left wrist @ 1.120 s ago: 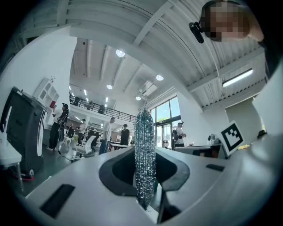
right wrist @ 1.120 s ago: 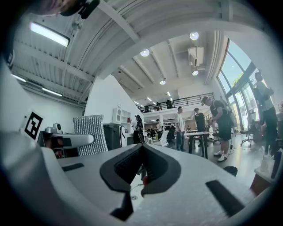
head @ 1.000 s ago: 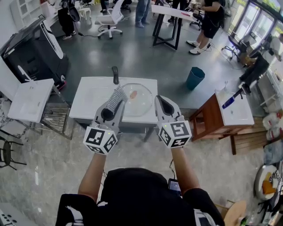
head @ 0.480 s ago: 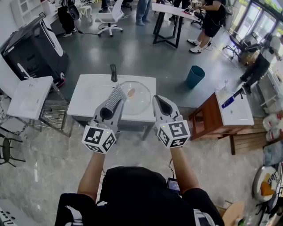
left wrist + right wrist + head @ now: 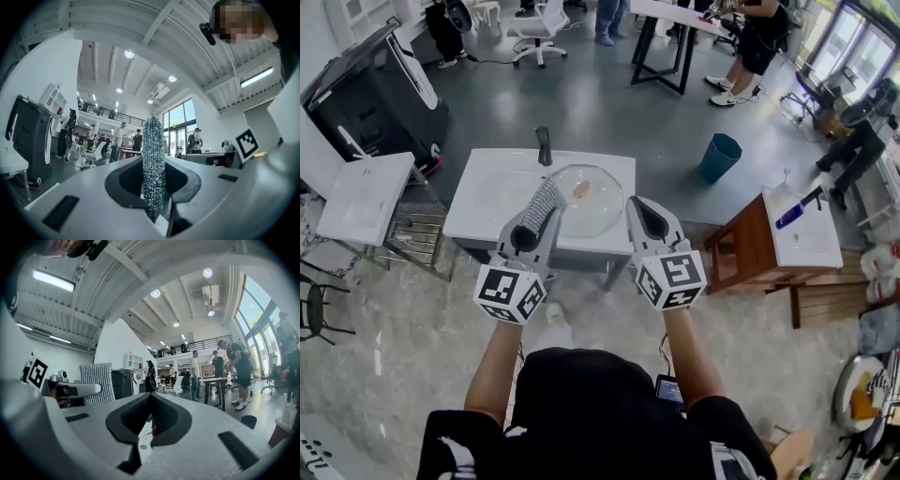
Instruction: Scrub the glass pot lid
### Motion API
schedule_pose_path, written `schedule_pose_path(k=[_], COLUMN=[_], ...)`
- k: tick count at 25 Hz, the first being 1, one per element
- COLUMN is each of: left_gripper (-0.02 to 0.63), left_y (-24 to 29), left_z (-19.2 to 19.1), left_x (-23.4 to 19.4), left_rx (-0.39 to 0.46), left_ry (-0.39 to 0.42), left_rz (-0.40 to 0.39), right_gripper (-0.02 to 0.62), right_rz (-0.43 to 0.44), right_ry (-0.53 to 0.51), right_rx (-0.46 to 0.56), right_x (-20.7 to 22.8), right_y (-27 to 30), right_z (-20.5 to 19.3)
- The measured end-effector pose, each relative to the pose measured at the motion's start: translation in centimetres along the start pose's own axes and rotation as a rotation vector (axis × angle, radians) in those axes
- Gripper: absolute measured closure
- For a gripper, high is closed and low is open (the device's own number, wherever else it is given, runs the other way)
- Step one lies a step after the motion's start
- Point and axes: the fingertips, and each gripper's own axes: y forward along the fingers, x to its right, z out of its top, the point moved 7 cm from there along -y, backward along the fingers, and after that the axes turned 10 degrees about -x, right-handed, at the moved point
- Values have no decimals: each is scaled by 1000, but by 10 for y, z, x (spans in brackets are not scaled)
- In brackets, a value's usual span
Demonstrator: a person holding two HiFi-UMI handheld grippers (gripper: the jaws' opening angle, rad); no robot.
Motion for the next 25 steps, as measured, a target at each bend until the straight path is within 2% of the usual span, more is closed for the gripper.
schedule_pose_path(k=[7,15,25], left_gripper=[537,537,537], left_y=[22,66,123], left_z=[-1,10,25], left_x=[-27,-70,-122], left_rx=[4,9,-4], left_ry=[-24,-5,13], left_rz=[-8,-24,-80], right_gripper=[611,611,611], right_rz=[-1,-7,-45], right_ry=[-15,-21,-14], right_rx=[-9,-12,-24], right_x=[5,21,37], right_y=[33,91,158], right_z=[3,15,35])
